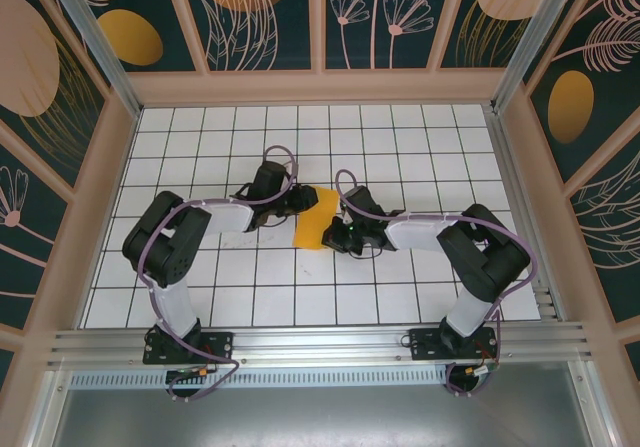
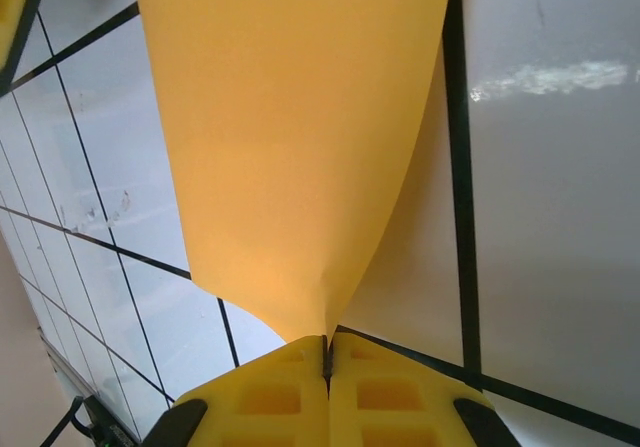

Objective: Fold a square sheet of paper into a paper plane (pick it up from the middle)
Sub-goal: Third fold the triangle at the center of the table.

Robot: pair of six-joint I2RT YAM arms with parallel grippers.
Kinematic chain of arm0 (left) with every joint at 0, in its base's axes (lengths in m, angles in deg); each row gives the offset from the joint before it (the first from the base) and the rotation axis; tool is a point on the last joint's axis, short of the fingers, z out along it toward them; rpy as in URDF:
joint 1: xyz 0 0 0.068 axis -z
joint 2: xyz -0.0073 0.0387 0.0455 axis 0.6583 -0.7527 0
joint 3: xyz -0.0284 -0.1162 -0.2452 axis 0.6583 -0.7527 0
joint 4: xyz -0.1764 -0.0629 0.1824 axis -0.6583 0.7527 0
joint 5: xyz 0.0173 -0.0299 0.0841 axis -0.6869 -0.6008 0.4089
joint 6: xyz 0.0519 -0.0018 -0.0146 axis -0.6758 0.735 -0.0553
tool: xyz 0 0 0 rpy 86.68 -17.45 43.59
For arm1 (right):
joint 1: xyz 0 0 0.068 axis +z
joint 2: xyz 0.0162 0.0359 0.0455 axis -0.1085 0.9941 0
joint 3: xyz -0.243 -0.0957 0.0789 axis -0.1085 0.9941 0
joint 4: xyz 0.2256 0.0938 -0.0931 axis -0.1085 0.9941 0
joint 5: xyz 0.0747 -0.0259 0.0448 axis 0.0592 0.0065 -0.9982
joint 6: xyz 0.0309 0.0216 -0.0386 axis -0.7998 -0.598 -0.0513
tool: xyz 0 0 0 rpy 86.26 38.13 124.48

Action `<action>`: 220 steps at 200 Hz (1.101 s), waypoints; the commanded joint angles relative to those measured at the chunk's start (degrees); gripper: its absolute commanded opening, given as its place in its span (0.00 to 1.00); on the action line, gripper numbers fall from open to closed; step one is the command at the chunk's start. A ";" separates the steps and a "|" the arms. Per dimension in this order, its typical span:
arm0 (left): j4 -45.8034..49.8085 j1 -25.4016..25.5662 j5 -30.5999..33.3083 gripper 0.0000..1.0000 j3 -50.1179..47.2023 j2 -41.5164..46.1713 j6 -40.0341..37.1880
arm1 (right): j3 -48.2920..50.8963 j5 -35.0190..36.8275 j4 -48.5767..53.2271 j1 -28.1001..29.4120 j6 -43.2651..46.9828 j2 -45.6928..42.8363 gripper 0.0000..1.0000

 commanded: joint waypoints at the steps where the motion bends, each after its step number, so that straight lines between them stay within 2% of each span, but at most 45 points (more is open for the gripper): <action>1: 1.82 -0.41 0.72 0.27 1.09 -2.95 -2.48 | 1.29 -1.12 0.82 0.51 0.51 -1.90 0.00; 28: 3.34 -0.40 2.55 0.23 1.53 -4.43 -2.89 | 2.03 -1.30 -1.29 0.52 -1.22 -2.64 0.12; 65: 3.65 -0.46 2.95 0.23 1.58 -5.12 -3.08 | 2.75 -1.93 -3.32 1.00 -2.77 -3.53 0.18; 141: 4.67 -0.41 3.32 0.22 1.79 -5.56 -3.49 | 2.54 -1.12 -4.58 1.46 -3.48 -5.02 0.05; 220: 5.04 -0.40 1.69 0.21 1.97 -5.17 -3.37 | -3.83 -1.93 -8.94 1.33 -0.77 1.13 0.05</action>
